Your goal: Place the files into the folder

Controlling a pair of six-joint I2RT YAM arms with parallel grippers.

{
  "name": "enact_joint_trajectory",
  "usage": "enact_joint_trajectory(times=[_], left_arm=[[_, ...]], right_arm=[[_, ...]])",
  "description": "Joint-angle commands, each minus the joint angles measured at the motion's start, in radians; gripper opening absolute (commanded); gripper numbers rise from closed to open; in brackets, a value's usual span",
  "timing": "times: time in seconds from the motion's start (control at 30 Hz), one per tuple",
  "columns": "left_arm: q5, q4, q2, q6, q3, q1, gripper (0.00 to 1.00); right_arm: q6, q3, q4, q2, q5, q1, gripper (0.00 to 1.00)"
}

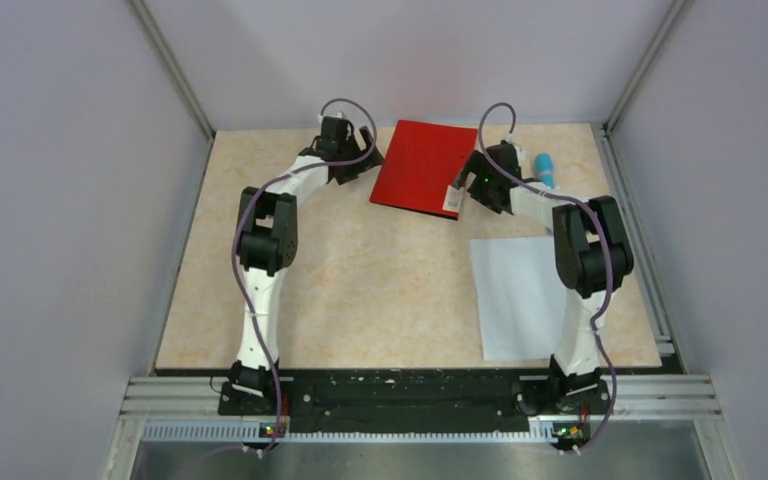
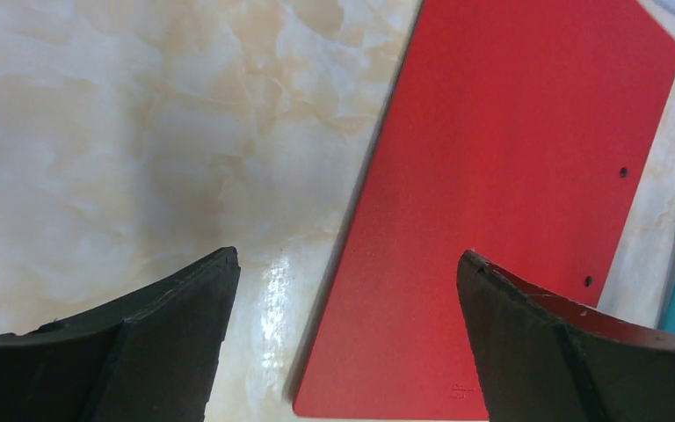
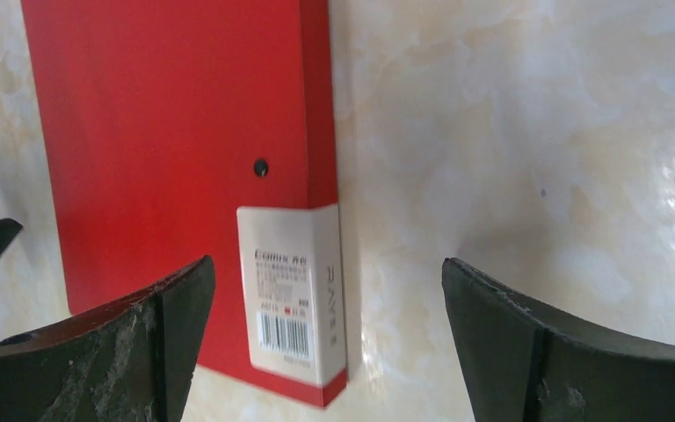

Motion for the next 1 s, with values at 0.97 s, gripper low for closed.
enact_joint_trajectory(times=[0.97], left_arm=[[-0.015, -0.081, -0.42, -0.237, -0.639, -0.199, 0.91]], right_arm=[[-0.068, 0.012, -0.094, 0.047, -0.102, 0.215, 0.97]])
